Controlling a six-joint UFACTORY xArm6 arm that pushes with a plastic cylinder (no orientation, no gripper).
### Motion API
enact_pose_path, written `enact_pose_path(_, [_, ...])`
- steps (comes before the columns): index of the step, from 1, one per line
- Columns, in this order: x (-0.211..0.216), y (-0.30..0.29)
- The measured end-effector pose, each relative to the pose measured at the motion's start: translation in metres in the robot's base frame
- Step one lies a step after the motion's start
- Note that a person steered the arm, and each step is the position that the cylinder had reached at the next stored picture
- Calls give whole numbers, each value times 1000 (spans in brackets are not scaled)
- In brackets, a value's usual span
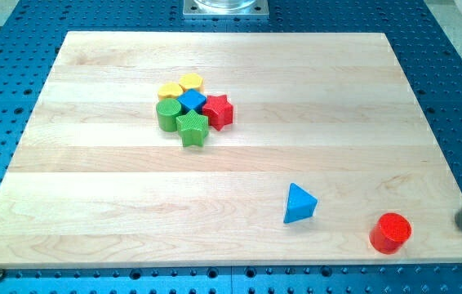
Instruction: Place the red circle to the right of the blue triangle
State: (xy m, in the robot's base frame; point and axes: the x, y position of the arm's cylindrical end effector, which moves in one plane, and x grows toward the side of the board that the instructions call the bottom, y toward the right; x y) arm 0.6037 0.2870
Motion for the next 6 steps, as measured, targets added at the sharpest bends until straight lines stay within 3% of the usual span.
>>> enact_pose_path(1, [13,-26])
enact_pose_path(3, [13,-163])
enact_pose_path(5, [-2,-165])
enact_pose_path(6, [-34,-193])
